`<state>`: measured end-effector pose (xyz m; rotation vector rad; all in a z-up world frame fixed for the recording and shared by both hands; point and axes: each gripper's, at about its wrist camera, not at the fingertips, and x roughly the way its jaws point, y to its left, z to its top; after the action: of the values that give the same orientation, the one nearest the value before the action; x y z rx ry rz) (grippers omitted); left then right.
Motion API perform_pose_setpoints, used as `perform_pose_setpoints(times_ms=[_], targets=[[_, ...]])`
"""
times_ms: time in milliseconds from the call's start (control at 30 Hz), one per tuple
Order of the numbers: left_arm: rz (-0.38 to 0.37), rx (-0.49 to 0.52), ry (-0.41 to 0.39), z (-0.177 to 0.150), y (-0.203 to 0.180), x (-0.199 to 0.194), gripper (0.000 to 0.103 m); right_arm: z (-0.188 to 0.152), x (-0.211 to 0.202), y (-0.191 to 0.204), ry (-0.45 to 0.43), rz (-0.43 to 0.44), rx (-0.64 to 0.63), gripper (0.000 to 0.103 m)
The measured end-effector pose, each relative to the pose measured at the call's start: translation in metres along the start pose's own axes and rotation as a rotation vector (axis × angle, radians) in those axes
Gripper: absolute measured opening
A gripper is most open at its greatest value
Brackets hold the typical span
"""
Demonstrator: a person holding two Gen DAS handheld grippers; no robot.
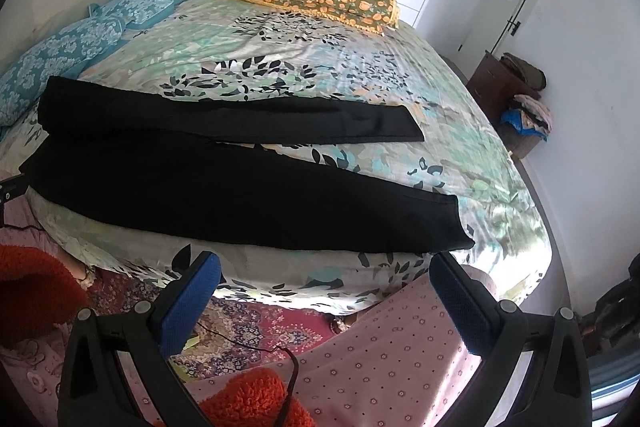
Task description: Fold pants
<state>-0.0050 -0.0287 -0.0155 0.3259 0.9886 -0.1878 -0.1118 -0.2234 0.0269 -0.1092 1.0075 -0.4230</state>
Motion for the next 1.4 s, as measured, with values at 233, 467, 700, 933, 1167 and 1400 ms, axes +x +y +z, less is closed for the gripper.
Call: perform_pose_setpoints(times_ms=[233,467,700,933,1167,1400], targets=[[0.007,0.009,0.008,0.001,-0.004,0.002,0.102,-0.004,0.005,-0.033,0.02,-0.036,0.101,0.103],[0.0,0.031,0.006,0.0,-0.011,0.003,0.102,-0.008,0.014,-0.056,0.056,-0.045,0.17,0.103],[0.001,-0.029,-0.02,0.005,0.009,0.005,0.102,0.017,0.017,-0.005,0.02,0.198,0.051,0.103],[-0.054,-0.146,-0.125,0.04,0.04,0.005,0.102,0.047,0.014,0.031,-0.054,0.417,0.012,0.103],[-0.141,-0.171,-0.159,0.071,0.051,0.02,0.102,0.07,0.048,0.033,-0.02,0.565,0.054,0.103],[-0.091,-0.225,-0.156,0.093,0.071,0.043,0.102,0.095,0.066,-0.011,-0.104,0.604,0.103,0.103]])
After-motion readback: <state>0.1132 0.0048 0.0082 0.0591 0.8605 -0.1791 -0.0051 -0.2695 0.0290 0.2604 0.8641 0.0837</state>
